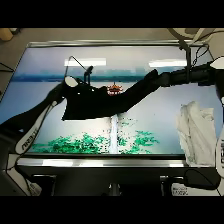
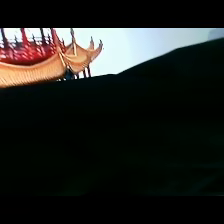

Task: Fold the shirts.

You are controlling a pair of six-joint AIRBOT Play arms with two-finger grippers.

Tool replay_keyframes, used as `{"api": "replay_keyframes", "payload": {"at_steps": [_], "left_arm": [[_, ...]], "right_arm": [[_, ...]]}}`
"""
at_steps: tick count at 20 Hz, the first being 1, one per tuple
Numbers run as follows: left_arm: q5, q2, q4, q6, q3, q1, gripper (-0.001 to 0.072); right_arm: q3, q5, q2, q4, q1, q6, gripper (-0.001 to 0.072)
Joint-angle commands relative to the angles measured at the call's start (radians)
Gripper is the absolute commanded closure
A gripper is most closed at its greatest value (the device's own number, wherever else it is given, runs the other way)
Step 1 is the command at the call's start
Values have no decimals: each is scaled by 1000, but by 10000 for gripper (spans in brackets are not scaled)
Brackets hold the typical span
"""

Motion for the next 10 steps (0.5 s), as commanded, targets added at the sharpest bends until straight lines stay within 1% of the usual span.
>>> {"api": "replay_keyframes", "payload": {"at_steps": [1,2,3,5,6,7,8,10], "left_arm": [[40,-107,-224,27,1,-96,688],[55,-126,-258,30,1,-126,688],[74,-140,-303,55,1,-154,688],[78,-157,-381,115,1,-182,689],[70,-151,-380,129,1,-174,690],[64,-135,-356,140,1,-153,690],[62,-100,-283,137,1,-114,691],[38,2,-105,92,1,0,691]], "right_arm": [[0,53,159,-75,76,83,694],[0,60,186,-105,93,114,694],[0,70,209,-119,105,137,694],[0,68,238,-120,111,142,694],[0,53,242,-122,111,146,694],[0,25,239,-122,111,145,695],[0,-13,231,-117,118,146,695],[1,-110,195,-98,167,144,695]]}}
